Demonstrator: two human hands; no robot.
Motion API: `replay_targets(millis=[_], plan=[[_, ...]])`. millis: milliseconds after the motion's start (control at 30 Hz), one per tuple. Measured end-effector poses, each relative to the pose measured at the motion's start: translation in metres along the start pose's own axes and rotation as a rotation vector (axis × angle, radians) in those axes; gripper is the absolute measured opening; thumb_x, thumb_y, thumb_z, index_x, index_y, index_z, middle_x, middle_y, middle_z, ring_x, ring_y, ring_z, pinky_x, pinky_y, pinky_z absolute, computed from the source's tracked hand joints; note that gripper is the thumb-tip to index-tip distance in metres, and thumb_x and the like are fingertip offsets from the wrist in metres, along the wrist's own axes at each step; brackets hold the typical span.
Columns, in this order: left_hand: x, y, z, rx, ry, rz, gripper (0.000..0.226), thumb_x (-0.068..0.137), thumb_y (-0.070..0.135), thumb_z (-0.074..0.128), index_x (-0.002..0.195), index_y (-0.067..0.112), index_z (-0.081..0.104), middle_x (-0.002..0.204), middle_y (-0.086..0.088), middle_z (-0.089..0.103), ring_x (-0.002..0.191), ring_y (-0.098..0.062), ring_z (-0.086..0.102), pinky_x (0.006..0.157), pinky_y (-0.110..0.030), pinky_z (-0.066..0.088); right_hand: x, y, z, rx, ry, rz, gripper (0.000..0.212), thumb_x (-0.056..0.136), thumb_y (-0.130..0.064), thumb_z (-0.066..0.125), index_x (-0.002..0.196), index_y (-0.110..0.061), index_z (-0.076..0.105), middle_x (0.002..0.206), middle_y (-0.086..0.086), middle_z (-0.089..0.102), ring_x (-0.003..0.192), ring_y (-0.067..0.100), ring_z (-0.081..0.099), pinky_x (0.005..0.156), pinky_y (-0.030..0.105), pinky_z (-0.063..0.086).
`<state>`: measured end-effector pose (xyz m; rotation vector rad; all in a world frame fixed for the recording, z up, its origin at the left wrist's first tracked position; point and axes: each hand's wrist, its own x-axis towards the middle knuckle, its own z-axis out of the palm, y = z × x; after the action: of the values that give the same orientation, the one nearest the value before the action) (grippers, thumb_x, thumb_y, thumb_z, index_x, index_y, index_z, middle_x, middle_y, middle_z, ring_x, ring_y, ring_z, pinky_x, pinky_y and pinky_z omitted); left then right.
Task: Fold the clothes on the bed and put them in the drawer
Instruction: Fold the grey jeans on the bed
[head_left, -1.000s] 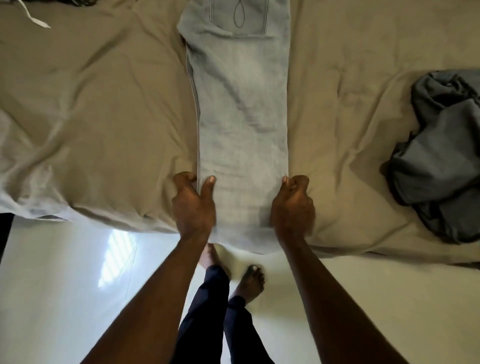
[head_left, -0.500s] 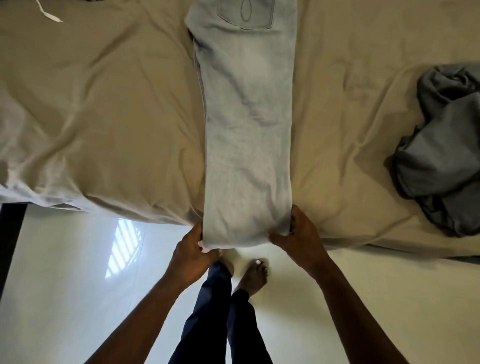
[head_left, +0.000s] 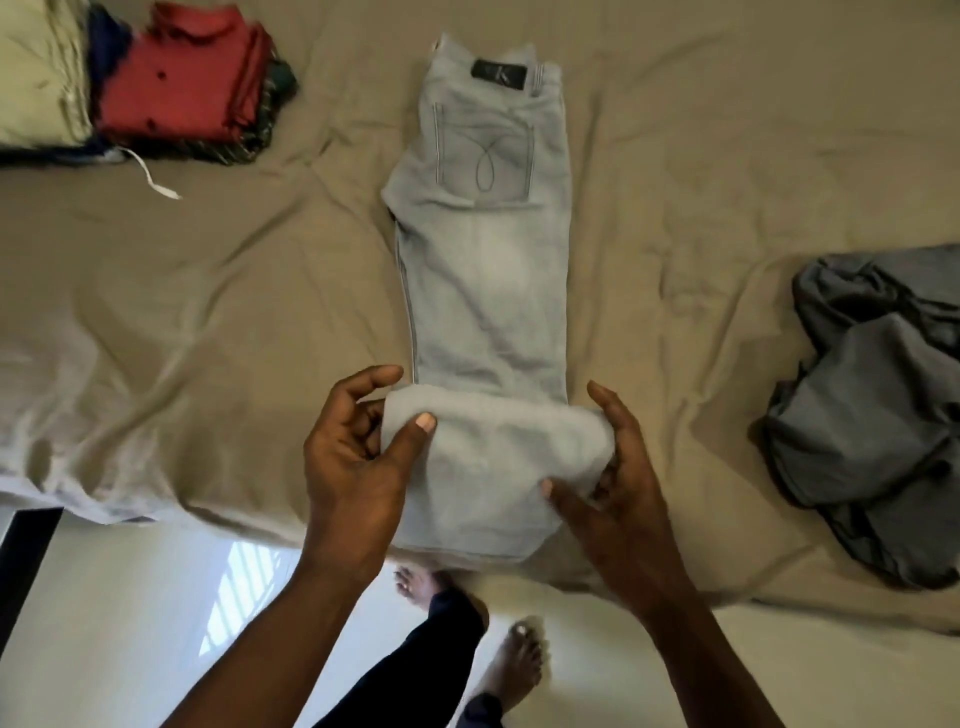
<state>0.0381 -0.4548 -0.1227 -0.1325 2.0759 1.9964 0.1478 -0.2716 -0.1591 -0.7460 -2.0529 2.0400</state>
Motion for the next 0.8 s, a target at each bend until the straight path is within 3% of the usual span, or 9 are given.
replay_targets(millis=[67,133,267,400,500,567,633,700,800], plan=[[0.032,0.008,0.008,-0.069,0.022,-0.004,0.050,0.087,-0.007,0.072,0.128,0.019,0.061,0.092,0.000,0.073,0.084,-0.007,0.068,0.077,-0.019,0.054,0.038,-0.016,0.001,0.047,0.084,-0.063,0.089,0.083,-0.014,0.082,0.153,-0.040,0.033,0.112,-0.007,0.068,0.105,0.013,0.067,0.094,0.040,0.057],[0.068,0.015,0.015,-0.085,0.001,0.024,0.062,0.087,-0.013,0.069,0.135,0.023,0.055,0.103,-0.004,0.073,0.094,-0.012,0.070,0.084,-0.025,0.057,0.081,-0.032,0.002,0.009,0.163,-0.143,0.083,0.089,-0.005,0.077,0.154,-0.030,0.034,0.080,-0.008,0.062,0.078,0.014,0.064,0.079,0.034,0.056],[0.158,0.021,0.041,0.046,-0.060,0.100,0.088,0.084,-0.015,0.068,0.152,0.031,0.038,0.124,-0.003,0.068,0.110,-0.008,0.068,0.092,-0.029,0.057,0.184,-0.049,0.012,-0.050,0.166,-0.132,0.078,0.092,-0.014,0.075,0.154,-0.036,0.033,0.108,0.003,0.069,0.099,0.022,0.070,0.091,0.043,0.059],[0.269,-0.028,0.063,0.315,-0.242,0.043,0.106,0.077,0.013,0.080,0.159,0.040,0.020,0.160,0.004,0.039,0.141,-0.011,0.046,0.116,-0.037,0.043,0.289,-0.012,0.022,-0.299,0.087,0.031,0.086,0.093,-0.028,0.073,0.158,-0.040,0.019,0.131,-0.008,0.059,0.112,0.011,0.063,0.097,0.032,0.051],[0.300,-0.078,0.071,0.721,-0.330,-0.005,0.103,0.085,0.028,0.081,0.163,0.028,0.015,0.167,0.000,0.026,0.150,-0.020,0.032,0.117,-0.032,0.033,0.318,0.044,0.033,-0.534,0.057,0.207,0.084,0.095,-0.032,0.070,0.161,-0.023,0.020,0.150,0.007,0.048,0.135,0.027,0.051,0.110,0.036,0.041],[0.302,-0.093,0.074,0.784,-0.263,0.047,0.091,0.088,0.030,0.078,0.161,0.028,0.024,0.163,-0.004,0.030,0.145,-0.025,0.039,0.112,-0.035,0.039,0.316,0.066,0.041,-0.589,0.139,0.214,0.078,0.093,-0.030,0.070,0.159,-0.019,0.028,0.150,0.011,0.045,0.135,0.031,0.049,0.111,0.040,0.040],[0.297,-0.096,0.081,0.887,-0.108,0.144,0.080,0.089,0.034,0.074,0.157,0.027,0.033,0.161,-0.008,0.029,0.140,-0.032,0.043,0.108,-0.044,0.043,0.314,0.071,0.050,-0.656,0.287,0.134,0.072,0.092,-0.027,0.069,0.156,-0.017,0.035,0.143,0.014,0.046,0.128,0.033,0.051,0.106,0.044,0.044],[0.287,-0.092,0.092,1.081,0.045,0.326,0.073,0.092,0.045,0.066,0.155,0.023,0.037,0.167,-0.010,0.018,0.148,-0.035,0.031,0.112,-0.053,0.036,0.311,0.063,0.062,-0.899,0.429,-0.096,0.066,0.092,-0.026,0.065,0.153,-0.015,0.040,0.143,0.015,0.048,0.128,0.034,0.049,0.103,0.047,0.043],[0.289,-0.104,0.111,1.229,-0.181,0.549,0.064,0.104,0.051,0.037,0.160,0.020,0.033,0.172,-0.006,0.012,0.159,-0.026,0.011,0.122,-0.061,0.015,0.317,0.074,0.067,-1.154,0.209,-0.366,0.057,0.101,-0.031,0.045,0.156,-0.018,0.039,0.162,0.007,0.037,0.152,0.031,0.028,0.117,0.050,0.029]])
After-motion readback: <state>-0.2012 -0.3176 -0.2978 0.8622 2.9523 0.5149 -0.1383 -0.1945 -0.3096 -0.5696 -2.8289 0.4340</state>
